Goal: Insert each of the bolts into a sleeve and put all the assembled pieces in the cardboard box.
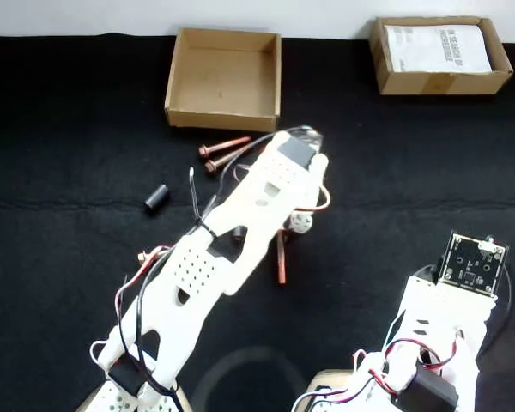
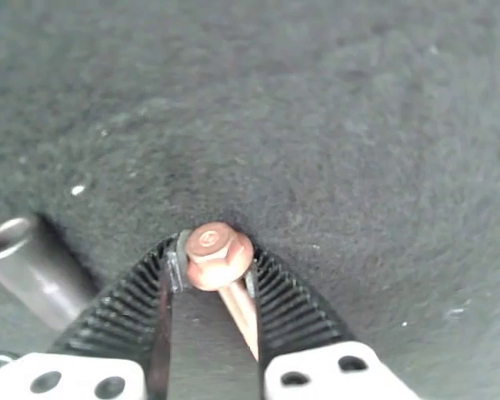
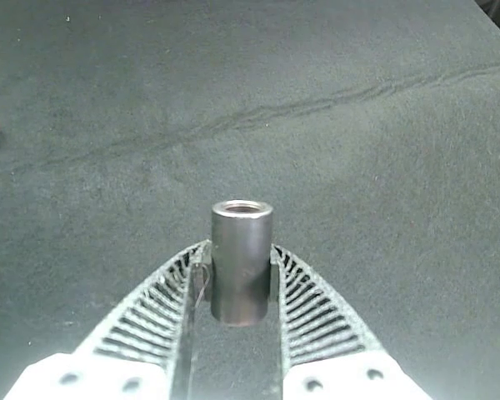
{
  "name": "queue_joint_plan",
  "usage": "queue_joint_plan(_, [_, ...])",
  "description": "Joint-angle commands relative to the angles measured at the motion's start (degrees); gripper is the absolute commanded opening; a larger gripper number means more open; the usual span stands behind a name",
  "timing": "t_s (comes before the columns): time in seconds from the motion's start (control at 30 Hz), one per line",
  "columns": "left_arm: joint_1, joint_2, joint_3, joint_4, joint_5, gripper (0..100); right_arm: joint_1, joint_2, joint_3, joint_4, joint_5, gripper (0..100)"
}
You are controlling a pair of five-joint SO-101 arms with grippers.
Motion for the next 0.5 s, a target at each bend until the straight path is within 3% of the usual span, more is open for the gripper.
queue_joint_plan(0.0, [0.22,-0.4,-2.59,0.7,-1.32,8,0.22,-0.31,-0.13,-1.1,0.18,0.6])
queue_joint_plan(0.2, [-0.04,-0.4,-2.42,0.7,-1.32,24,0.22,-0.31,-0.4,-1.1,0.18,0.6])
queue_joint_plan(0.47, [0.4,-3.21,5.14,0.79,-0.97,14,0.22,-0.31,0.04,-1.54,0.18,0.6])
